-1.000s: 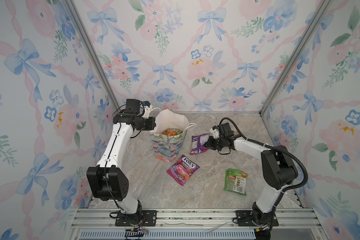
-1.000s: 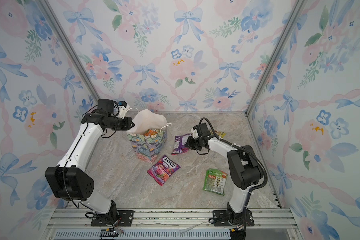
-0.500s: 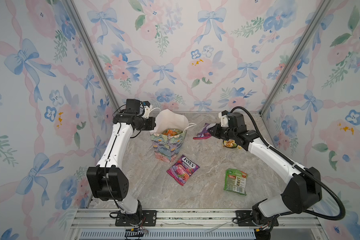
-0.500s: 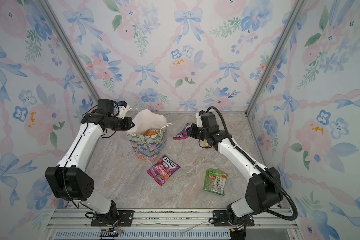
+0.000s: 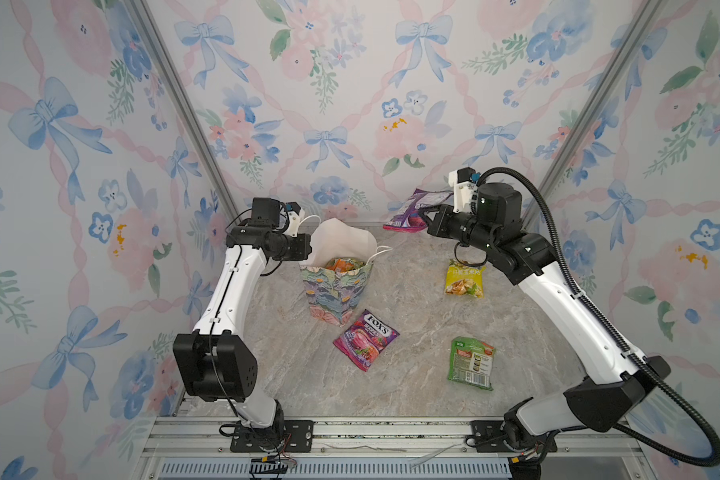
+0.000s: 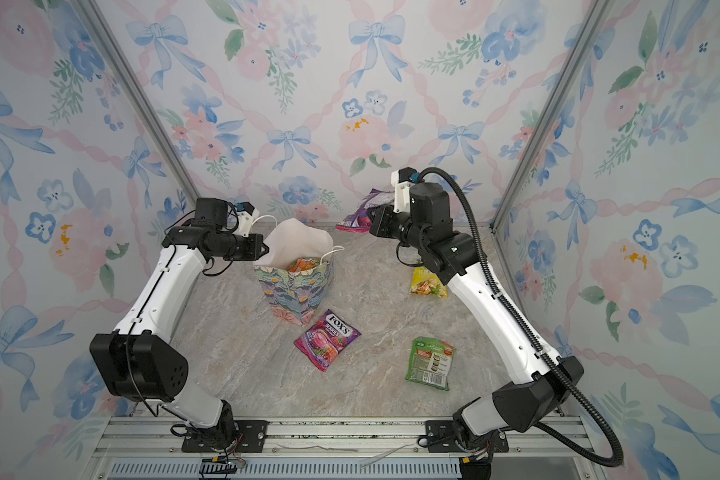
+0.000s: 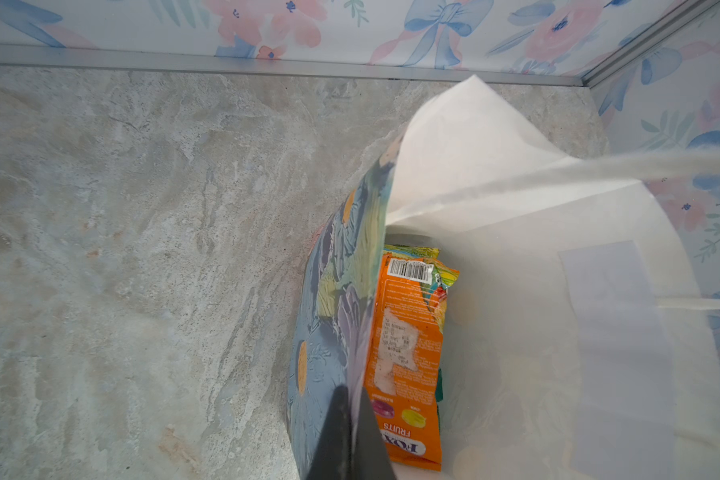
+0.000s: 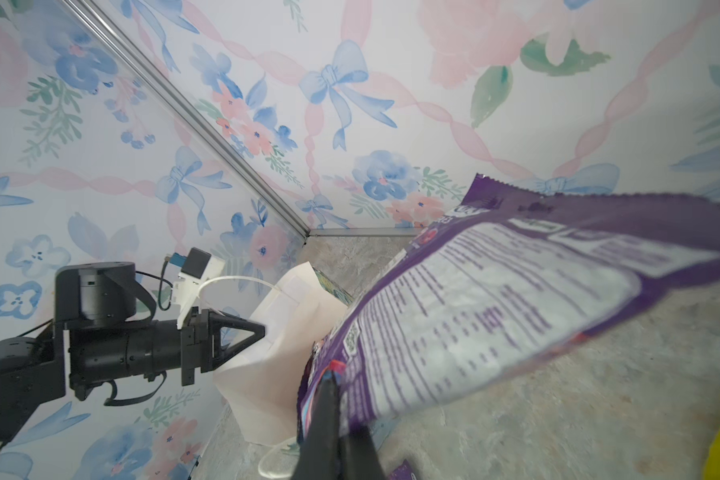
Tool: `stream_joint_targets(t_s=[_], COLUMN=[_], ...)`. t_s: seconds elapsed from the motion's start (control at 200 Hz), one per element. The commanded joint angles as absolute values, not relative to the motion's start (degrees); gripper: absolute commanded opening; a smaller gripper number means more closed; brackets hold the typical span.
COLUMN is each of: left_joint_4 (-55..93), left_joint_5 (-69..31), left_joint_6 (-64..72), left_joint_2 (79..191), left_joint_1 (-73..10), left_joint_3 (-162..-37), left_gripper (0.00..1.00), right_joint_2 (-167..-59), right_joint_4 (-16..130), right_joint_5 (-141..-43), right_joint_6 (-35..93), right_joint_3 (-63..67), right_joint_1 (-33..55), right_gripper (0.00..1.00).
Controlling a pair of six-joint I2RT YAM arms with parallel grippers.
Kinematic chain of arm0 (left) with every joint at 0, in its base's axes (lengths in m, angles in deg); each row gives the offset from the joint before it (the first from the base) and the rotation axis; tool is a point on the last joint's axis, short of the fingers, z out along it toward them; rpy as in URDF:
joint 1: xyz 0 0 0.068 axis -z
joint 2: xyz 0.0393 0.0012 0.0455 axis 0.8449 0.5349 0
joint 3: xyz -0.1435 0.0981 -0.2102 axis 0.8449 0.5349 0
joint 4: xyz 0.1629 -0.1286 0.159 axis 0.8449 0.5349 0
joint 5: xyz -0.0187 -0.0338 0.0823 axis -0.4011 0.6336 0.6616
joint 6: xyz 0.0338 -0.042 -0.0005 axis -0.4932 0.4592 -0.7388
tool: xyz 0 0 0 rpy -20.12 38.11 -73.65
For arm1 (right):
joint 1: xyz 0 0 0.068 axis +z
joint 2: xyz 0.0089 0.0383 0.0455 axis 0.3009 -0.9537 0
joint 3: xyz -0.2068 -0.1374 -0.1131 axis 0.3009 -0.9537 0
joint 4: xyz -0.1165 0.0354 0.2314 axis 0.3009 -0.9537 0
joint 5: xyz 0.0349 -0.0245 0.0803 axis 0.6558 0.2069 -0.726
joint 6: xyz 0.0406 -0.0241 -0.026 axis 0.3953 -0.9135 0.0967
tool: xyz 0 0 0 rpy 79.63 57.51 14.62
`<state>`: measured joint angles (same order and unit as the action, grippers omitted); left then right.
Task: Place the snacks into the paper bag
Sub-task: 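Lift the purple packet with the right gripper and carry it over the bag, then lower the purple packet into the bag and open the right gripper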
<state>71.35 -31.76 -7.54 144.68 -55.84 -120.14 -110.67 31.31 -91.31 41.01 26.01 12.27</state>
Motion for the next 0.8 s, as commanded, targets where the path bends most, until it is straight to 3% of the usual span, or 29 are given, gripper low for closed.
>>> stream_joint_targets(t_s=[0.0,0.395,0.795], left_joint_4=[72.5,72.5,72.5], left_joint_5=[-31.6,-32.0,-31.9], left_joint_6=[-8.0,-8.1,-8.0], left_joint_2=[143.8,143.6,143.7], left_joint_1=[-56.3,-56.4,-56.4], left_joint_3=[-119.1,-119.0,-119.1], left_gripper=[0.00,0.00,0.00], right_joint_2=[-113.1,-126.5,-133.3], right_joint_4=[30.7,24.1,21.4], right_joint_5=[-90.2,-90.3,-92.4], right_joint_6=[37.8,33.5,33.7], right_joint_3=[32.2,53.8,55.7], right_joint_1=[14.6,24.7,29.7], right_gripper=[0.00,0.00,0.00])
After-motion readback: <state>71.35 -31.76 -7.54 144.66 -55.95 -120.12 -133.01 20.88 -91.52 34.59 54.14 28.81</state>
